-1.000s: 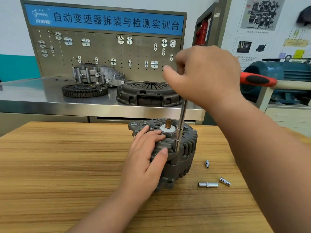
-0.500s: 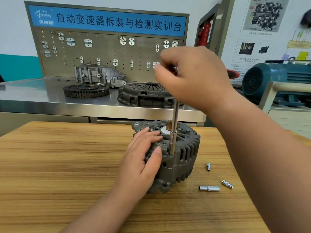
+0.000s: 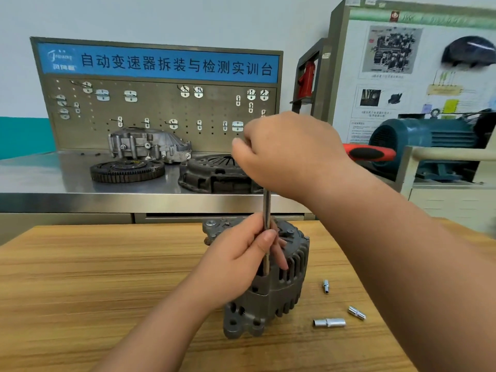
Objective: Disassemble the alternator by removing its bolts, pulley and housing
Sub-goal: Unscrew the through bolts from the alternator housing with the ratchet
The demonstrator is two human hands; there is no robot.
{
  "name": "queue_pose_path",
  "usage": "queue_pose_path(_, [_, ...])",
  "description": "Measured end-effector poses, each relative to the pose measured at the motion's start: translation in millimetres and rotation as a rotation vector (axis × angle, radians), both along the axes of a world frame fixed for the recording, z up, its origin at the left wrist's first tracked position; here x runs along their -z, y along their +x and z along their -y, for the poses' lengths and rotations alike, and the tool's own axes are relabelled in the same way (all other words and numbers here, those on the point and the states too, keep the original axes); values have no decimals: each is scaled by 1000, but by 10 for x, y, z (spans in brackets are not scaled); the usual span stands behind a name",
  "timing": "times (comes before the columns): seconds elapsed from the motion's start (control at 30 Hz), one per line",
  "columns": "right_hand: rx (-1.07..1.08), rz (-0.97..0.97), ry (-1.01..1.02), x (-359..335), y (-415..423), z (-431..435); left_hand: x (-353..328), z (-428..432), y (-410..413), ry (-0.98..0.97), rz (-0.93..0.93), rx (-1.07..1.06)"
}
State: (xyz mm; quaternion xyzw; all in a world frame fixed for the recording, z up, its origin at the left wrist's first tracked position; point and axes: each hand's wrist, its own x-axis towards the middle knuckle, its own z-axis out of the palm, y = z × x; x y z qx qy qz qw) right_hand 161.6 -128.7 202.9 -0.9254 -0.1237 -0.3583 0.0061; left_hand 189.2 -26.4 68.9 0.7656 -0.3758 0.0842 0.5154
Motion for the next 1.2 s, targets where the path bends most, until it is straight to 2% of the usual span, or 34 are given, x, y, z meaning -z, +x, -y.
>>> queue_pose_path(0.17, [95, -72, 15, -71, -100, -53, 9, 8, 18, -12, 8, -1])
queue_pose_path(0.27, [72, 54, 99, -19, -253, -30, 6, 10, 20, -15, 4, -5])
queue_pose_path(0.33, [147, 180, 125, 99, -334, 3, 1, 13, 20, -27, -2, -13])
queue_pose_path(0.4, [236, 203, 119, 249, -348, 15, 5, 12, 21, -42, -6, -26])
queue_pose_path(0.47, [222, 218, 159, 376, -314, 8, 6, 7, 16, -60, -14, -32])
queue_pose_path(0.6, [-113, 224, 450, 537, -138, 15, -6, -13, 1, -64, -21, 16])
queue_pose_path(0.7, [-402, 125, 725, 577, 1, 38, -17, -21, -4, -30, -14, 57])
queue_pose_path(0.8, [-597, 11, 912, 585, 70, 61, -42, -31, -6, -3, -3, 81])
queue_pose_path(0.87, [-652, 12, 978, 602, 96, 74, -48, -32, -6, -2, -4, 79])
queue_pose_path(0.97, [-632, 166, 949, 631, 118, 87, -37, -21, -6, 2, -3, 52])
queue_pose_path(1.1, [-283, 623, 607, 702, 43, 26, -18, 4, 5, -27, -43, 26])
queue_pose_path(1.17, [-171, 735, 505, 761, 13, -27, -4, 0, 14, -42, -38, 4])
queue_pose_path(1.2, [-182, 740, 492, 783, 11, -46, -9, -2, 6, -47, -33, 0])
